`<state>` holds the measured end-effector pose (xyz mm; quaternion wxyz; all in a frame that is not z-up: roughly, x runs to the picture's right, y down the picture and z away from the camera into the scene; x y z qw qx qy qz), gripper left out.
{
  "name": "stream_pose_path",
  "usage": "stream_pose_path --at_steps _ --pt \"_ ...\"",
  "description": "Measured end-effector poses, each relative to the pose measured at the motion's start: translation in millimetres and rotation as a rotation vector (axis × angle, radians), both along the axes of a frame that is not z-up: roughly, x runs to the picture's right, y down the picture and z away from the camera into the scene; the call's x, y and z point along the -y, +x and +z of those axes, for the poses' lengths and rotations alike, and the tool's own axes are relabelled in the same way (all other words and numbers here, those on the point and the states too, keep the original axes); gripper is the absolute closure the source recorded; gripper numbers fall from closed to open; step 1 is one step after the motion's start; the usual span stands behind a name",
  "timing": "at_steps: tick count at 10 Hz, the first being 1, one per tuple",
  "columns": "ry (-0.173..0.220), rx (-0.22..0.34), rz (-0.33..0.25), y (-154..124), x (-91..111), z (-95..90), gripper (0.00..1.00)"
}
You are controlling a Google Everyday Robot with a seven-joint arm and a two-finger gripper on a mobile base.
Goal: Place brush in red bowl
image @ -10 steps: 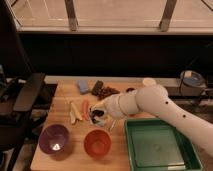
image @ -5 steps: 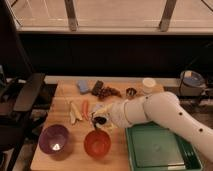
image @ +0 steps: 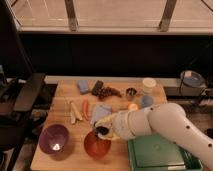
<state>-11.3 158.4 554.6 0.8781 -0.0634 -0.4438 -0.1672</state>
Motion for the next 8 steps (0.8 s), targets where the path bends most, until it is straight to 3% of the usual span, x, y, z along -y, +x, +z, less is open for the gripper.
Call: stream_pose_path --at_steps 5,7,8 --pt "-0.094 -0.009 0.069 20 -26 34.4 0.96" --pt "-0.116 -0.004 0.079 23 -26 46.5 0.78" --pt "-0.130 0.005 0.081 23 -26 55.6 0.65"
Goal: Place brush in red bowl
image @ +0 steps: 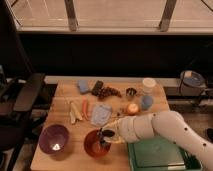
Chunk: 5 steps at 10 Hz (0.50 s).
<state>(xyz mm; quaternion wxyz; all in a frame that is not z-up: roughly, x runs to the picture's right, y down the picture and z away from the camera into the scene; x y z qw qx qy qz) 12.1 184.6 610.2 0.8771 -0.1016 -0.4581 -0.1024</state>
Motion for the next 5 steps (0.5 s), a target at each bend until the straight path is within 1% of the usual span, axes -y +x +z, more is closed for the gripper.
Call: stream_pose_path --at_steps 2,3,4,5 --pt "-0.012 0.015 -0.002 -1 -1 11.0 0.48" --pt "-0.020 0.025 -0.001 -2 -1 19.1 0.36" --pt "-0.022 0.033 -0.003 -3 -1 24.7 0.29" --pt "-0.017 0.040 -0.005 -4 0 29.1 0.26"
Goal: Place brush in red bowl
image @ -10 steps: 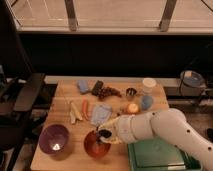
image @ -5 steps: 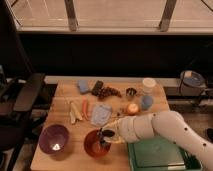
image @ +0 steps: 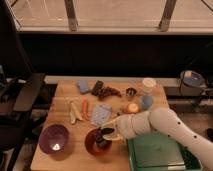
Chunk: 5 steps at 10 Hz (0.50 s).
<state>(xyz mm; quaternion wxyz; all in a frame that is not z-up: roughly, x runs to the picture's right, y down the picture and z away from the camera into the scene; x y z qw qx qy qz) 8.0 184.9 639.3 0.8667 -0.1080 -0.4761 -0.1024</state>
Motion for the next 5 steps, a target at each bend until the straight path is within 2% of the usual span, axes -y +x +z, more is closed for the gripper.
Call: stream_pose_path --at_steps 3,5 --pt "0.042 0.023 -0.028 -7 16 14.6 0.26" --pt "0.054 0.024 -0.052 -12 23 21.1 0.26"
